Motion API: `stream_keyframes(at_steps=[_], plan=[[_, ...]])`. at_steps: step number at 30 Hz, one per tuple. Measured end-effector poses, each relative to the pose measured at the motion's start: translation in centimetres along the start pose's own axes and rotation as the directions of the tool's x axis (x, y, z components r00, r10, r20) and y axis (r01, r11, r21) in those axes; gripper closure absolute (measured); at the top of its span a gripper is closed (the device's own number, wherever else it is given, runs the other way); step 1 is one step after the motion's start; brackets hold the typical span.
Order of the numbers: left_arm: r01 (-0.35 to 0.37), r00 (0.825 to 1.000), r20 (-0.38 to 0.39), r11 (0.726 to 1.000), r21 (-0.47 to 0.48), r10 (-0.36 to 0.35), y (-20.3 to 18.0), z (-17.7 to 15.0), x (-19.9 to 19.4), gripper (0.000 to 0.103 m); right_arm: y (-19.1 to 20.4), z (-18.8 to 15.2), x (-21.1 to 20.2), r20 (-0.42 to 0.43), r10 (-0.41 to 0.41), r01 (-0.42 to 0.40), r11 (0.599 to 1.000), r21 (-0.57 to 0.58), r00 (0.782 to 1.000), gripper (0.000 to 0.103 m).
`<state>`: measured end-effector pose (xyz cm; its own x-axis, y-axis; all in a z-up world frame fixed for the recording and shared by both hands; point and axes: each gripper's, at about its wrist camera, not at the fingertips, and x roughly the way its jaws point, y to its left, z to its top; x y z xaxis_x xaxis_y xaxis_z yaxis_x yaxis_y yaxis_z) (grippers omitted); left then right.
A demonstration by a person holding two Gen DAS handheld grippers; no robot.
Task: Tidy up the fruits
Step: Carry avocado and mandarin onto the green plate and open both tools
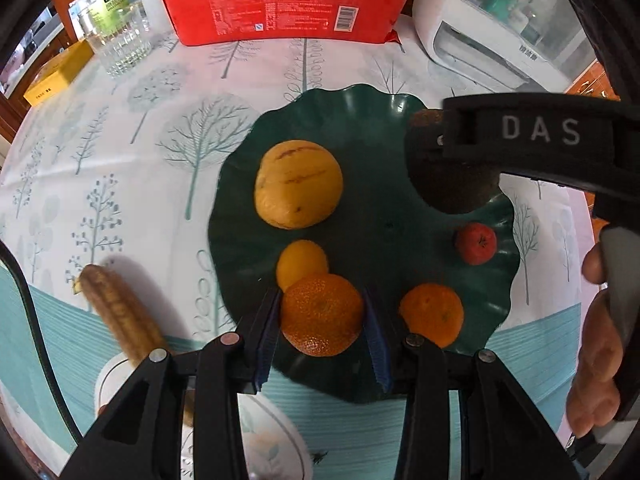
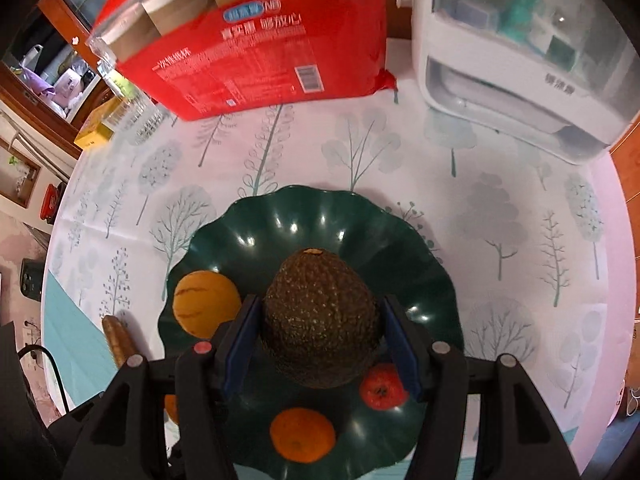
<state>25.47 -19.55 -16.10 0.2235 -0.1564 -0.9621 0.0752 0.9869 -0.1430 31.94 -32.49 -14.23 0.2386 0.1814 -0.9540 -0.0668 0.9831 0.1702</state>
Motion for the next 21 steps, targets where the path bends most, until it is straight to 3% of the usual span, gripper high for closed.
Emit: stream_keyframes(at_steps=[9,12,18,21], plan=[[-0.002,1.0,0.028,0.999,0.038,0.001,-1.3,0.7,0.2,0.064,-0.4,0.6,1.3,-0.015,-0.028,0.028,1.0,-0.005,0.999,0.041],[-0.008,1.0,0.03,0.999,0.041,0.006,-1.2,0.5,0.1,0.063,-0.6,0.5,0.9,0.002,0.008,-0.008,1.0,0.001,1.0,0.041],[-0.002,0.999,0.037,0.999,0.035,0.0,-1.3,0.7,-0.2,0.051,0.0,0.3,-0.6,0.038,0.016,-0.015,0.999,-0.03,0.999,0.041],[-0.001,0.999,0.052,0.999,0.034,-0.001,-1.2,0.5,-0.9,0.038,0.1,-0.1,-0.7,0.031,0.02,-0.019,0.999,-0.032,0.999,0.041]])
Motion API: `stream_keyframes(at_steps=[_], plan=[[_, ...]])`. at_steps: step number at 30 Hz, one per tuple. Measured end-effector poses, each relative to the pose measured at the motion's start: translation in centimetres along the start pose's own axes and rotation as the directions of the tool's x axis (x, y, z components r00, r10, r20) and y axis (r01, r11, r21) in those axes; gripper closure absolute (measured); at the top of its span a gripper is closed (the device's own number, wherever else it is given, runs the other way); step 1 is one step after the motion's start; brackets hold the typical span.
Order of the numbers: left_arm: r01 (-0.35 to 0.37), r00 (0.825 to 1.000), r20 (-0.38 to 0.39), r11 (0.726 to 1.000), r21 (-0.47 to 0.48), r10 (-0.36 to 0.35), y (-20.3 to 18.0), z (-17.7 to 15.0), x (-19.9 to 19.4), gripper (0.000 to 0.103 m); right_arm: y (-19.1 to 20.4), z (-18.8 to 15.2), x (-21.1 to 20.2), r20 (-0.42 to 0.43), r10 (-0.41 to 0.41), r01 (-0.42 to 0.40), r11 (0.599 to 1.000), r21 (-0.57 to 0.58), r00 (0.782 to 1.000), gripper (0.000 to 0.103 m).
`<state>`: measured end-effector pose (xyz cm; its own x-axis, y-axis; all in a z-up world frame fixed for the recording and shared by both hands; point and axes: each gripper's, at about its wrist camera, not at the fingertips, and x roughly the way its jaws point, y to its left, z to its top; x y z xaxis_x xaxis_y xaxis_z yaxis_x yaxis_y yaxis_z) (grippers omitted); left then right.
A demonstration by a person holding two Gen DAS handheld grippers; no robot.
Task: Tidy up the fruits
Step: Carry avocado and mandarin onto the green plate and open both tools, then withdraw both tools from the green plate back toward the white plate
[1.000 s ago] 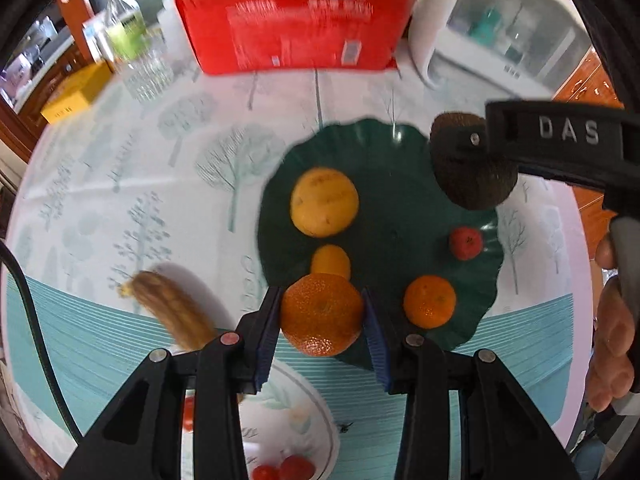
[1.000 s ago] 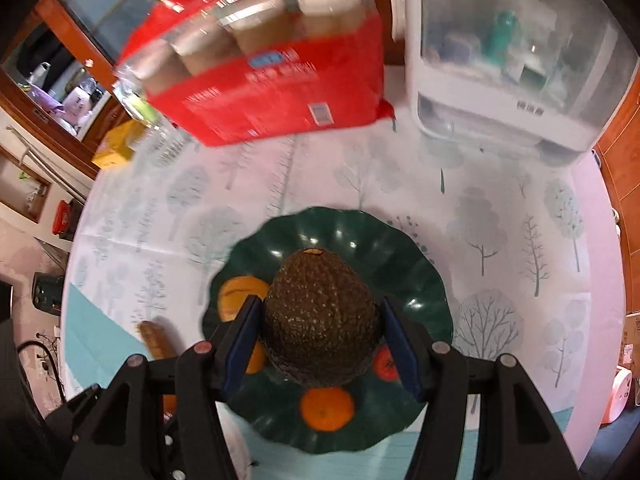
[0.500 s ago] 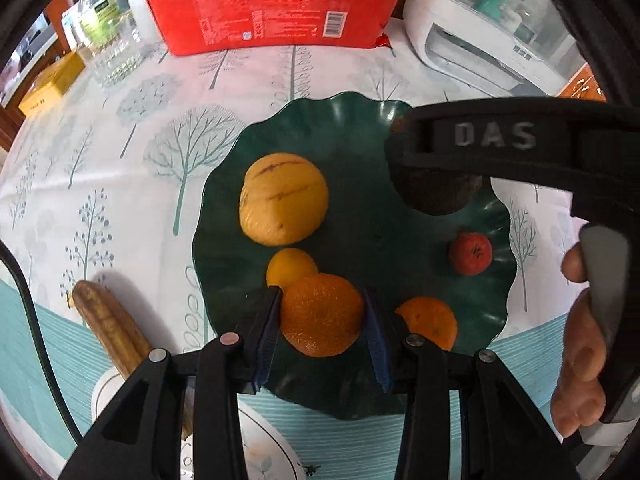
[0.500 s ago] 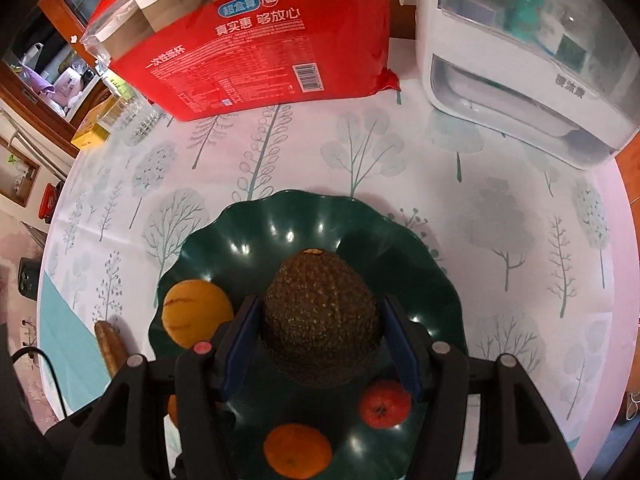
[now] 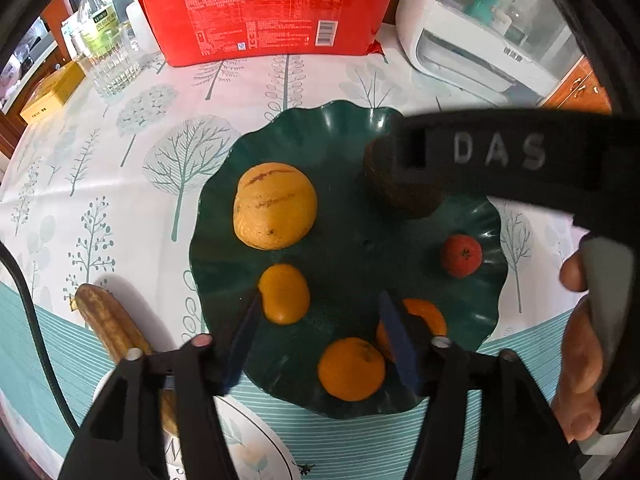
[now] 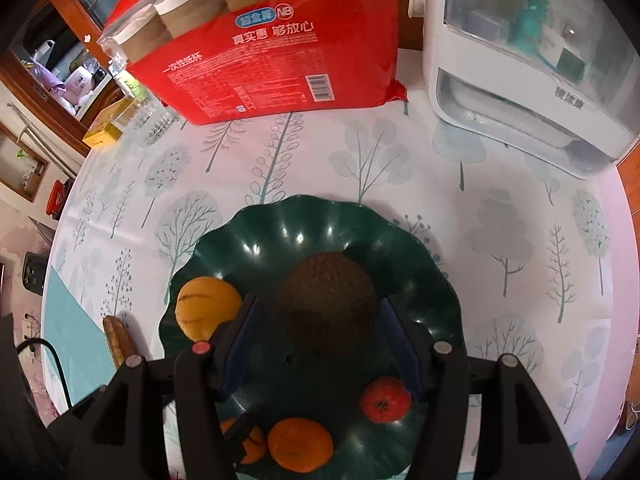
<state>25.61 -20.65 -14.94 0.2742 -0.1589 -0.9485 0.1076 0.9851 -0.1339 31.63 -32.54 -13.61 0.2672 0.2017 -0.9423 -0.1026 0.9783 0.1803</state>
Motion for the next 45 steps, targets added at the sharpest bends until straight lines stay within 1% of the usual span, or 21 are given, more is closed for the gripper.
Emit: stream_keyframes(at_steps=[2,4,10,21,29,38,42,45], plan=[[-0.008,1.0,0.01,1.0,-0.002,0.008,0.1,-0.2,-0.5,0.029,0.0,-0.3,0.1,-0.005,-0.001,0.001,1.0,-0.001,1.0,0.041],[-0.016,1.0,0.013,1.0,-0.008,0.016,0.2,-0.4,-0.9,0.026,0.1,-0.6,0.1,-0.007,-0.009,0.009,1.0,-0.004,1.0,0.041],[-0.021,1.0,0.012,0.999,-0.03,0.022,1.1,-0.7,-1.6,0.026,0.3,-1.6,-0.6,0.0,-0.013,0.013,1.0,-0.014,1.0,0.041],[-0.039,0.998,0.043,0.998,-0.055,0.042,2.6,-1.8,-4.2,0.025,1.3,-3.3,-2.6,0.031,-0.006,0.007,1.0,-0.031,0.999,0.041],[-0.048,0.996,0.074,0.997,-0.067,0.053,3.8,-2.7,-6.4,0.025,2.0,-4.9,-3.7,0.039,-0.008,0.009,0.999,-0.039,0.999,0.041],[-0.053,0.993,0.101,0.995,-0.085,0.062,5.2,-4.1,-8.7,0.025,3.0,-6.8,-6.0,0.067,-0.012,0.015,0.999,-0.044,0.998,0.041],[-0.055,0.991,0.12,0.995,-0.087,0.065,5.7,-4.7,-9.9,0.025,3.7,-7.7,-7.1,0.078,-0.022,0.026,0.999,-0.048,0.997,0.041],[-0.069,0.987,0.138,0.995,-0.076,0.079,6.3,-5.4,-11.1,0.025,4.2,-8.5,-7.7,0.07,-0.029,0.032,0.999,-0.039,0.997,0.041]])
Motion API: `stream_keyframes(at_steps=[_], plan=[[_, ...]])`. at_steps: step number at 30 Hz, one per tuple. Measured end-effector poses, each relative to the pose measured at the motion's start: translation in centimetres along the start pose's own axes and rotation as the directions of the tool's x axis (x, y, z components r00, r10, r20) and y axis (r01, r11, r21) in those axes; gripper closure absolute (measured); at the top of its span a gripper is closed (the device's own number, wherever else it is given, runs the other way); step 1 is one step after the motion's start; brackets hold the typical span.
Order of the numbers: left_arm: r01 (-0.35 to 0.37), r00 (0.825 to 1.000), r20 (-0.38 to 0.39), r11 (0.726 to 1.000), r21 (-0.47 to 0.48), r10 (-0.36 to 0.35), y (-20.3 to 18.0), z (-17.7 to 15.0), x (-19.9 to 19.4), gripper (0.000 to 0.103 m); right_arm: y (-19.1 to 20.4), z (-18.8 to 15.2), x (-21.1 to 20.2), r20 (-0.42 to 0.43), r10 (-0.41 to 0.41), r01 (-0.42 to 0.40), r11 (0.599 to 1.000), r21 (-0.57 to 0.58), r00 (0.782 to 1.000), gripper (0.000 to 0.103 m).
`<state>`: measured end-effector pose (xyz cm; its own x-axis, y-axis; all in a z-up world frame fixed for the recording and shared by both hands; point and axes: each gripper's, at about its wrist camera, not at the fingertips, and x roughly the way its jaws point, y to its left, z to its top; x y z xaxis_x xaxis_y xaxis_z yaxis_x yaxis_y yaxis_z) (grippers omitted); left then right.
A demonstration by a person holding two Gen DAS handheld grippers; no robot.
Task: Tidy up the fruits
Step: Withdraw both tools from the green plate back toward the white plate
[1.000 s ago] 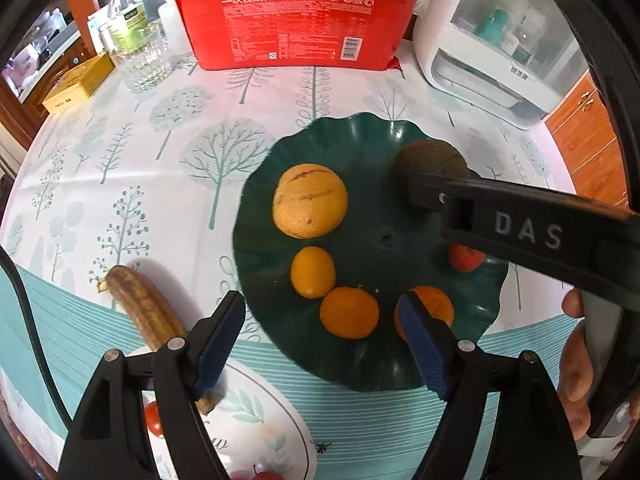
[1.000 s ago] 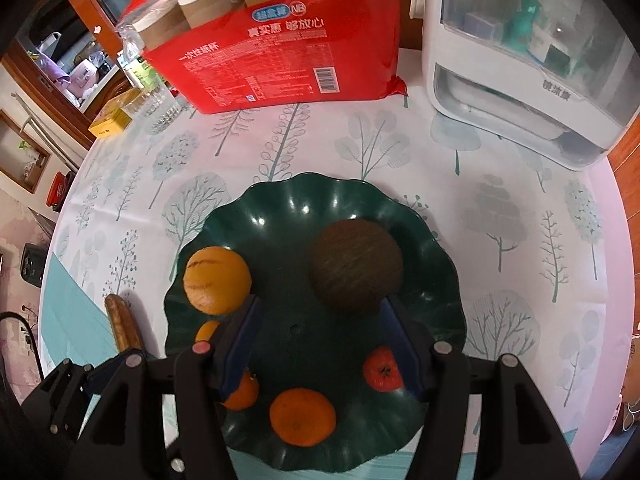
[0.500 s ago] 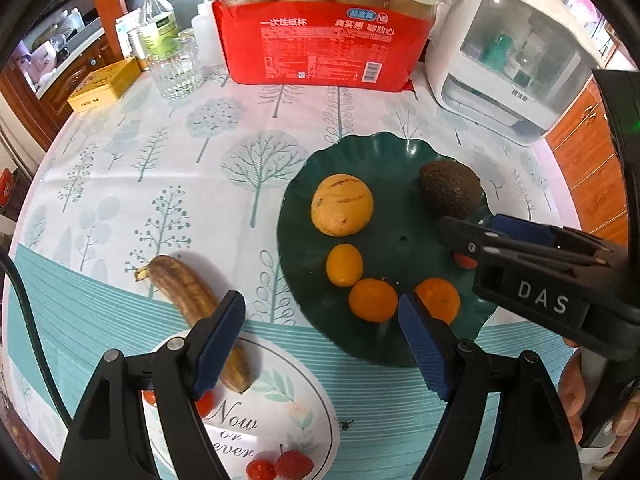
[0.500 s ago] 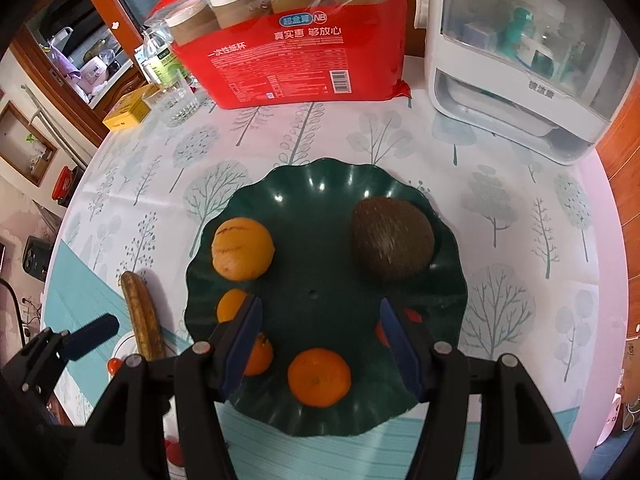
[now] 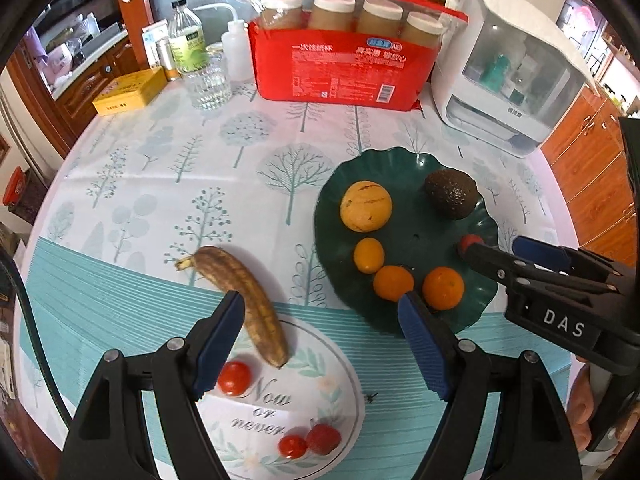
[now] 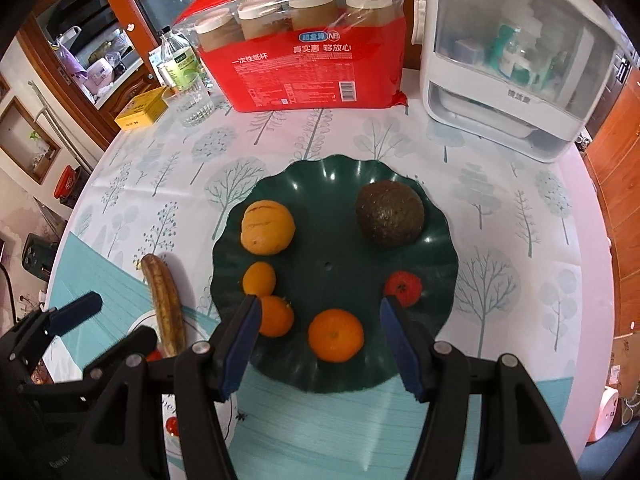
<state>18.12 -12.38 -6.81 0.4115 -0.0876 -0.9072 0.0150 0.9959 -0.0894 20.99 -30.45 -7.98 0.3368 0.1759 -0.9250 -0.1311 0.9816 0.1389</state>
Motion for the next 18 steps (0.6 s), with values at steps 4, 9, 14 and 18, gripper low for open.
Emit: stream_keyframes(at_steps=[4,9,14,18], plan=[[-0.028,0.999,0.033,1.0,0.012,0.028,1.6,-0.7,-1.6,0.025,0.9,-1.2,-1.2,0.001,-0.01,0.01,1.0,-0.004,1.0,0.041],[-0.073,0.995,0.07,0.997,-0.001,0.073,4.4,-1.7,-3.8,0.024,2.7,-2.6,-2.5,0.007,-0.006,0.006,0.999,-0.032,1.0,0.041],[-0.104,0.99,0.094,0.994,-0.026,0.106,7.5,-2.7,-5.6,0.022,4.8,-4.1,-3.4,0.013,0.033,-0.033,0.998,-0.059,0.999,0.041],[-0.112,0.99,0.079,0.993,-0.047,0.116,9.8,-3.7,-6.0,0.022,6.6,-5.2,-3.4,0.013,0.062,-0.061,0.995,-0.085,0.998,0.041]])
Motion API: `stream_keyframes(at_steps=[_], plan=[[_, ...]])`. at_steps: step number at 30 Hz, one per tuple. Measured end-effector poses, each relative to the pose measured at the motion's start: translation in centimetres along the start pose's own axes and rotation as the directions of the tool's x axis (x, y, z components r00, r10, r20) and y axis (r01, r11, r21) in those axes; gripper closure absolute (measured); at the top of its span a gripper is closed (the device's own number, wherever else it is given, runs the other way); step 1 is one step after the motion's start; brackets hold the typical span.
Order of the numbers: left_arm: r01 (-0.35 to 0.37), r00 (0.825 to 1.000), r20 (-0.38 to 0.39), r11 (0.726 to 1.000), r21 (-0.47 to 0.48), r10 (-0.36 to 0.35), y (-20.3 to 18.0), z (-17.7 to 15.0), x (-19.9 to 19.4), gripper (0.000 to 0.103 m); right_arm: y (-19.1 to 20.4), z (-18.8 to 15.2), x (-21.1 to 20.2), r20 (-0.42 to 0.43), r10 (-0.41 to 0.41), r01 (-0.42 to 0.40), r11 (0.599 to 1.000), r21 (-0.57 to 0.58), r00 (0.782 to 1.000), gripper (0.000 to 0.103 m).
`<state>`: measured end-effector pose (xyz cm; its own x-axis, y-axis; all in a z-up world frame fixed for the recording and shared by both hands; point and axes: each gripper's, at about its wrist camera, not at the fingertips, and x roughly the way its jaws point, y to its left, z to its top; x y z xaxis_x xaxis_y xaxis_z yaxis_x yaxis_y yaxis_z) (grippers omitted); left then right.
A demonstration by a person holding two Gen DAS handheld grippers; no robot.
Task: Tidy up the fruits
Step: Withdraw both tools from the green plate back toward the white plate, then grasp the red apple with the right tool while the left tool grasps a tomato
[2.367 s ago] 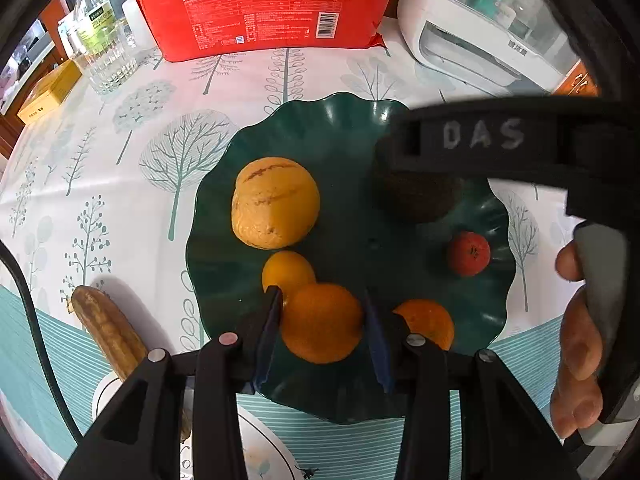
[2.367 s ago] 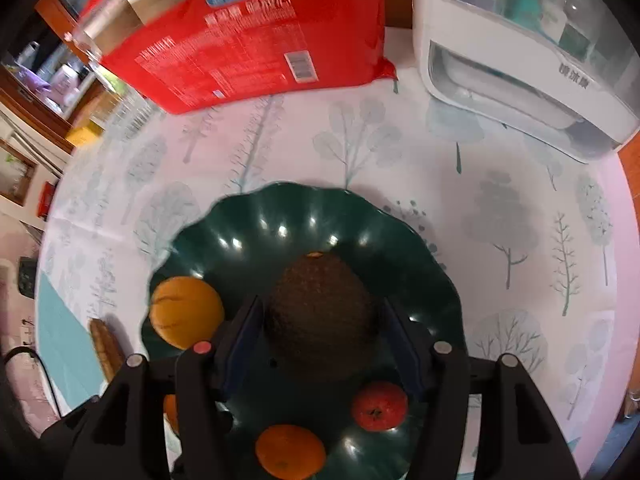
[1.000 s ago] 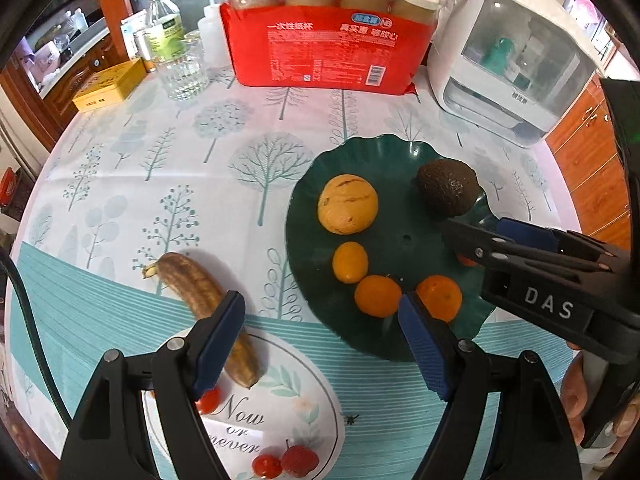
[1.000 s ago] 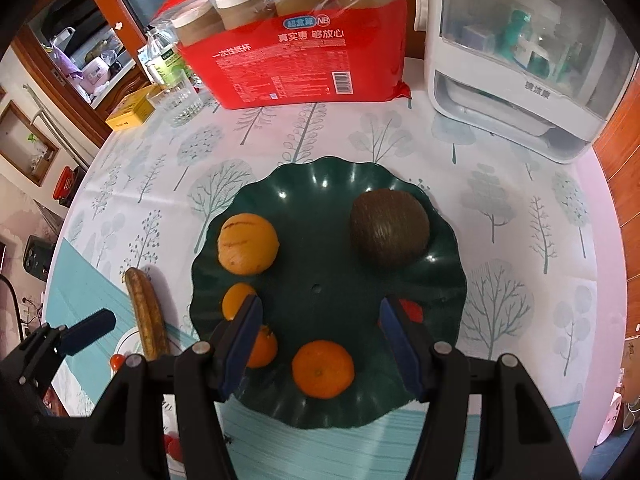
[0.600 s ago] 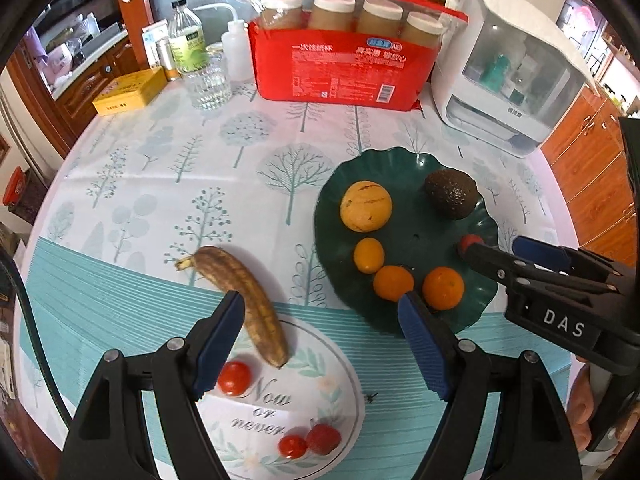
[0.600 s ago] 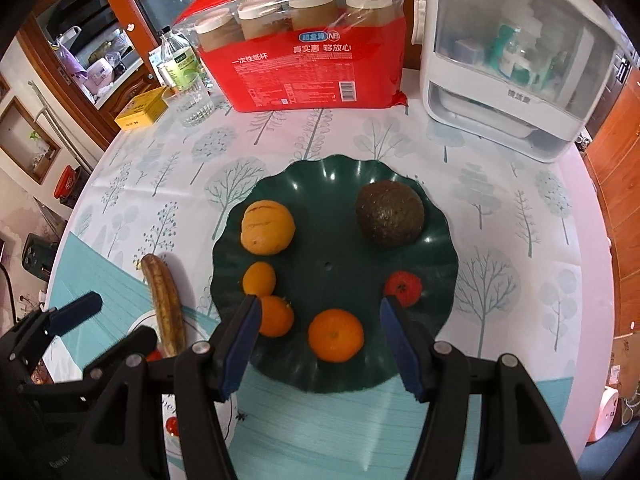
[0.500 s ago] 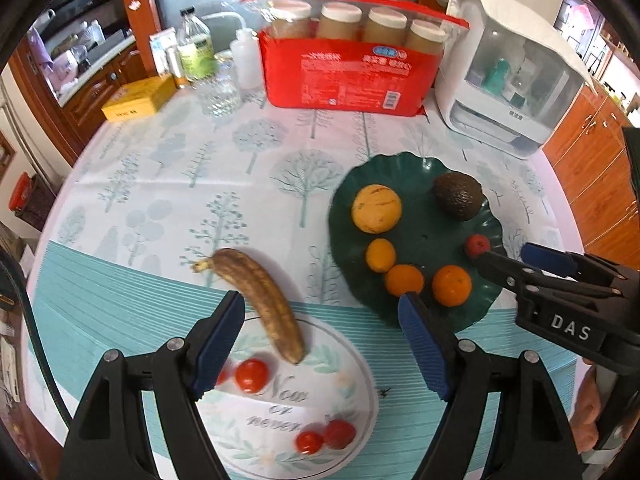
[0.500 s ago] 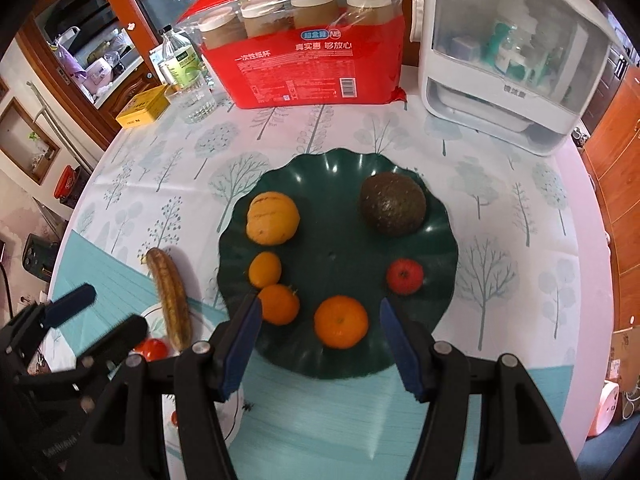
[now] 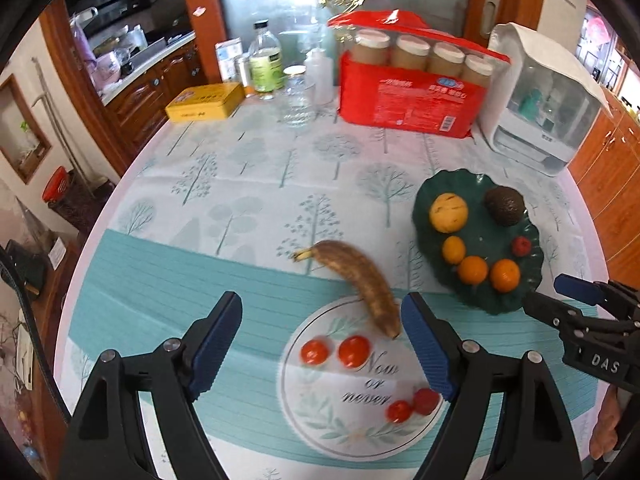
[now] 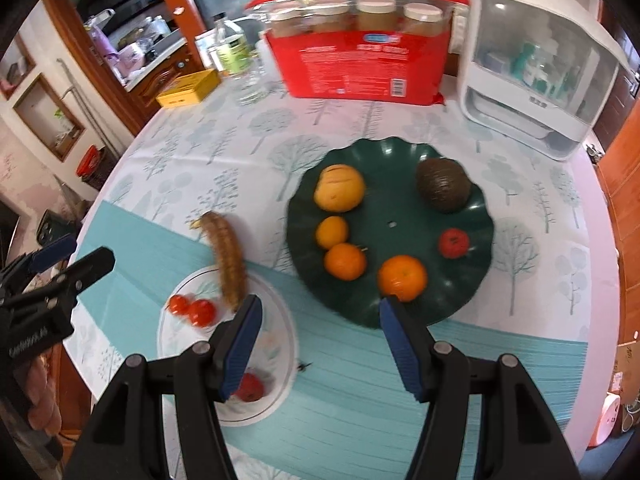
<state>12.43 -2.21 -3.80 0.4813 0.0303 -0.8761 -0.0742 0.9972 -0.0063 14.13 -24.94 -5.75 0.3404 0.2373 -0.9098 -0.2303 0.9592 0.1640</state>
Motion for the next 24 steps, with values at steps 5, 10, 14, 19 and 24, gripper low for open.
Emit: stream_keyframes(at_steps=[5,10,14,19,24], plan=[[-0.015,1.0,-0.028,1.0,-0.007,0.015,2.0,-1.7,0.7,0.022,2.3,-1.4,0.6,-0.001,0.008,-0.008,0.999,-0.048,1.0,0.041],[-0.014,0.996,-0.088,1.0,-0.009,0.013,3.7,-3.3,3.0,0.022,4.1,-3.5,2.0,-0.022,-0.001,-0.001,0.995,-0.104,1.0,0.041],[-0.001,0.99,-0.14,1.0,-0.011,-0.001,4.7,-4.5,5.1,0.022,4.7,-5.4,3.7,-0.063,-0.014,0.007,0.993,-0.12,0.998,0.043],[0.013,0.983,-0.185,1.0,0.008,-0.012,5.3,-5.4,7.4,0.022,4.5,-6.9,5.7,-0.121,-0.025,0.015,0.996,-0.086,0.992,0.054],[0.043,0.976,-0.215,0.998,0.042,-0.033,5.4,-5.8,9.2,0.022,4.5,-7.7,7.0,-0.154,-0.019,0.011,0.999,-0.048,0.988,0.062]])
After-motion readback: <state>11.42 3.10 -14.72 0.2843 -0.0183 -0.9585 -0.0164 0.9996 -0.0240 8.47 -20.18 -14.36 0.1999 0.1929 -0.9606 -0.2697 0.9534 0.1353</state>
